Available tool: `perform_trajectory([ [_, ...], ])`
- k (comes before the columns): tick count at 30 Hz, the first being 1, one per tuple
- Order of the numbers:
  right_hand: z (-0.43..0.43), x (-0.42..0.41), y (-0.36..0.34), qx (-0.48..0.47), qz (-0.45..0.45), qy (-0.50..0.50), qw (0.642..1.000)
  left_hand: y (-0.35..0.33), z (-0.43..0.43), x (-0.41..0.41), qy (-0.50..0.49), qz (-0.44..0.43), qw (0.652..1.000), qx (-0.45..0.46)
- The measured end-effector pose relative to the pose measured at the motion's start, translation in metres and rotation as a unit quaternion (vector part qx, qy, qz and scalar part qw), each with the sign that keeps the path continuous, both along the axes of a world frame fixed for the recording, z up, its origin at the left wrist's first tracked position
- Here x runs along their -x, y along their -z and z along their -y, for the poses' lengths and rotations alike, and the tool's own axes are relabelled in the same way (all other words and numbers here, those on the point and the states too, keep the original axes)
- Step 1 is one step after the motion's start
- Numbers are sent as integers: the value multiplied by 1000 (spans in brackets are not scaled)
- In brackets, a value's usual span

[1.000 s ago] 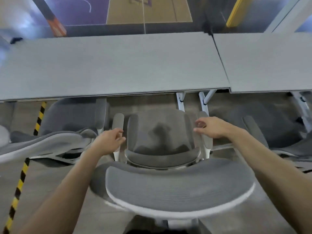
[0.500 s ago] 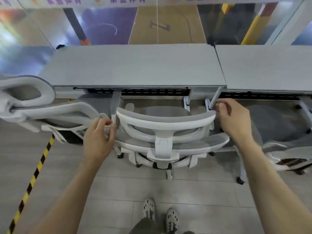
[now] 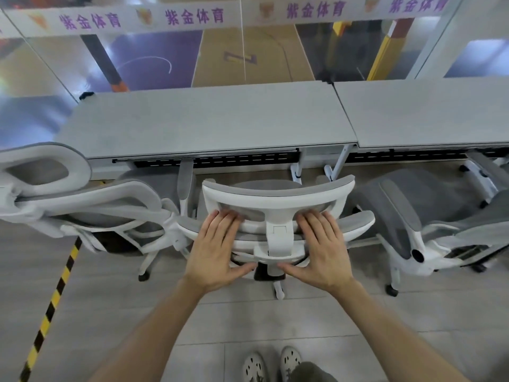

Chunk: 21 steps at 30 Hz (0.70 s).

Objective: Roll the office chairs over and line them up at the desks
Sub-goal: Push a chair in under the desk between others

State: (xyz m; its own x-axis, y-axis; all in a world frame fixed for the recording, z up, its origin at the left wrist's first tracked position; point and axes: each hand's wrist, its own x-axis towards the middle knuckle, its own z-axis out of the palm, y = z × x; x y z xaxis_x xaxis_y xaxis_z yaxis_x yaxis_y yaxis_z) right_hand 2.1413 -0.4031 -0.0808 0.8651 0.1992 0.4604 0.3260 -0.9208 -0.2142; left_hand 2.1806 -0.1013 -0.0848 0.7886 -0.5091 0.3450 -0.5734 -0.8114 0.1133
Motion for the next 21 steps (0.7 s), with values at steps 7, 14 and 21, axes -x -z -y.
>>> perform_trajectory([
  [7,-1,-40,4,7,3,4,1000,-1,10,-34,-38,11,999,15],
  [14,-1,-95,2,-2,2,-12,1000,1,9,-85,-55,5,998,27],
  [21,12,-134,3,-21,18,-21,999,0,23,-120,-81,-2,997,2],
])
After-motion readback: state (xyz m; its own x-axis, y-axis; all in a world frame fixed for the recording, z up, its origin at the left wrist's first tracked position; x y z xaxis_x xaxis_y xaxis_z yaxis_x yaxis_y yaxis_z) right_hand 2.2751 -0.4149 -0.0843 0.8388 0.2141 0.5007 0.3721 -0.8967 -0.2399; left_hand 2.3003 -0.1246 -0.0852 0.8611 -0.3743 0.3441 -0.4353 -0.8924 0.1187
